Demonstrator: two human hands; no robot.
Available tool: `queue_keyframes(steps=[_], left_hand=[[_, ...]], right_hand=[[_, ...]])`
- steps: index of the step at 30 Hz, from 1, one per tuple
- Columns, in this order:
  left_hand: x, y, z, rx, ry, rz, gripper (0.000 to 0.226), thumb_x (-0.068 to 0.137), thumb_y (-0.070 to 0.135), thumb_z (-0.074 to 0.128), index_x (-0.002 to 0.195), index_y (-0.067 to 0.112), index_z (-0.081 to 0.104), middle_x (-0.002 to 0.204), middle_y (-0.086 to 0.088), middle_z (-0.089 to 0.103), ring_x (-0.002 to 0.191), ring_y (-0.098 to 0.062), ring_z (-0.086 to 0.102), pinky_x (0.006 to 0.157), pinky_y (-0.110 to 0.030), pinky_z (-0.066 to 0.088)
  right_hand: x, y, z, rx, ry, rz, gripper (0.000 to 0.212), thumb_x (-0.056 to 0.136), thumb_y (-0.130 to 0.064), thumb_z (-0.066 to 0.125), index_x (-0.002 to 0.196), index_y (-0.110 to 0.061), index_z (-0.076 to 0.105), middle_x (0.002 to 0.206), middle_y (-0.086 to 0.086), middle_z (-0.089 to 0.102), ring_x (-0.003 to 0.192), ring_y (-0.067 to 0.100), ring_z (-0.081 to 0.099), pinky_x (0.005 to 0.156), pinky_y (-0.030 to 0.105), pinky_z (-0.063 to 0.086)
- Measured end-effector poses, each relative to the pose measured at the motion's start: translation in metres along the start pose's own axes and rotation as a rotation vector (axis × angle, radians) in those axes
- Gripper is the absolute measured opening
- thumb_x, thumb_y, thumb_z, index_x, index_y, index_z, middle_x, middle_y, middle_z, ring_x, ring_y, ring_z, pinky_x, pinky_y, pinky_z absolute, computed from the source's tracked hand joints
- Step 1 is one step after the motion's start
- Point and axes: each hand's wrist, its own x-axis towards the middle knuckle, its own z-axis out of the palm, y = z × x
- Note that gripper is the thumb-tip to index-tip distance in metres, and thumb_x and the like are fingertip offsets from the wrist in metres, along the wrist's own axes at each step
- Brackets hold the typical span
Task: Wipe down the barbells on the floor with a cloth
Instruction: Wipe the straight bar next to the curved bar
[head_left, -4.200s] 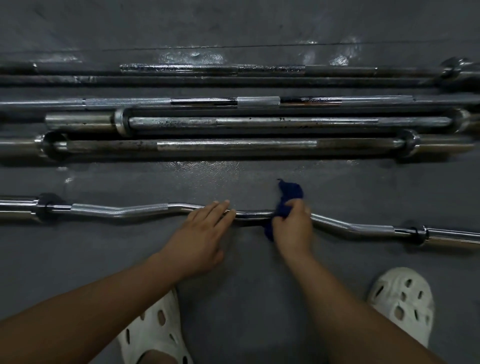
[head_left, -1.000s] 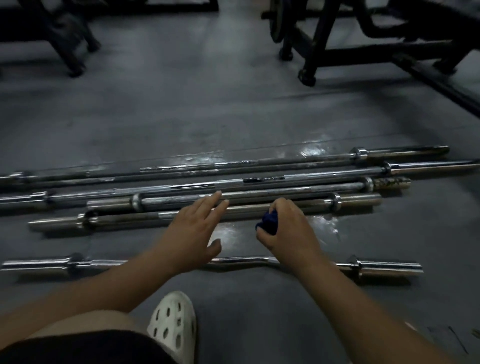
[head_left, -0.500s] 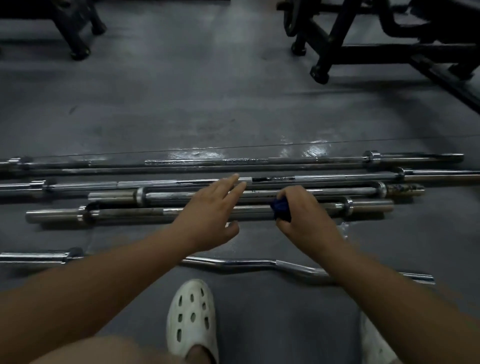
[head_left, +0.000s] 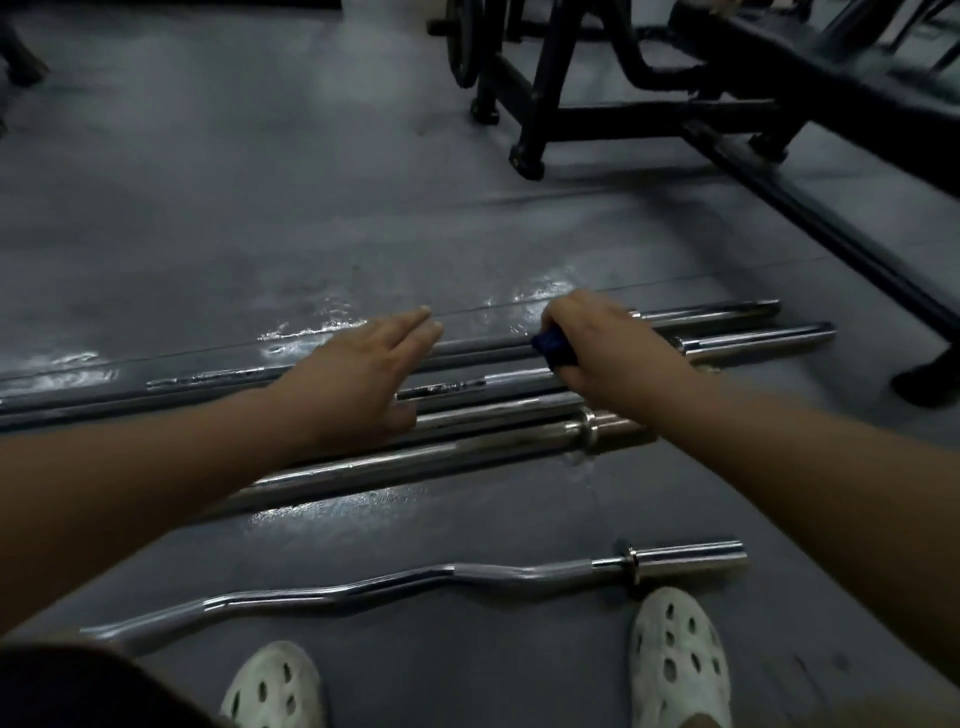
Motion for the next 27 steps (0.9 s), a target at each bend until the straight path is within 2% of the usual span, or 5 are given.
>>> queue_keyframes(steps=[8,13,17,22,27], left_hand=[[0.009,0.030,-0.038,0.079,-0.027,0.002,0.087,0.092,0.045,0.056,0.159,0.025,0.003,0.167,0.001,-0.001,0.149,-0.023,0.021,0.115,-0.037,0.031],[0.026,0.062,-0.021,0.064,-0.028,-0.026,0.085,0.090,0.042,0.056,0.158,0.022,0.008,0.167,-0.003,0.004,0.150,-0.024,0.016,0.120,-0.040,0.024],[0.063,0.077,0.007,0.004,-0.002,-0.094,0.087,0.089,0.043,0.058,0.158,0.022,0.011,0.167,-0.004,0.007,0.150,-0.026,0.017,0.120,-0.046,0.025],[0.102,0.085,0.080,-0.186,0.005,-0.315,0.085,0.089,0.037,0.058,0.158,0.018,0.012,0.166,-0.007,0.006,0.151,-0.027,0.013,0.120,-0.046,0.021],[0.117,0.097,0.157,-0.292,-0.072,-0.423,0.083,0.088,0.037,0.057,0.158,0.017,0.016,0.166,-0.008,0.009,0.151,-0.026,0.013,0.121,-0.041,0.019]], right_hand=[[-0.035,-0.010,0.006,0.116,0.098,0.040,0.037,0.079,-0.017,0.074,0.108,-0.018,0.051,0.109,0.000,0.050,0.098,0.019,0.050,0.082,0.034,0.048],[-0.036,-0.003,0.013,0.168,0.184,0.057,0.038,0.078,-0.013,0.074,0.109,-0.014,0.051,0.110,0.002,0.050,0.099,0.020,0.048,0.078,0.030,0.042],[-0.032,0.013,0.042,0.235,0.246,0.124,0.039,0.078,-0.014,0.073,0.111,-0.012,0.052,0.112,0.006,0.051,0.101,0.025,0.050,0.082,0.040,0.049],[-0.023,0.047,0.096,0.307,0.193,0.250,0.043,0.079,-0.014,0.072,0.117,-0.011,0.051,0.118,0.007,0.050,0.107,0.025,0.050,0.084,0.037,0.046],[-0.021,0.080,0.151,0.419,0.153,0.472,0.062,0.079,-0.008,0.070,0.136,-0.010,0.045,0.130,0.011,0.052,0.120,0.030,0.049,0.099,0.041,0.043]])
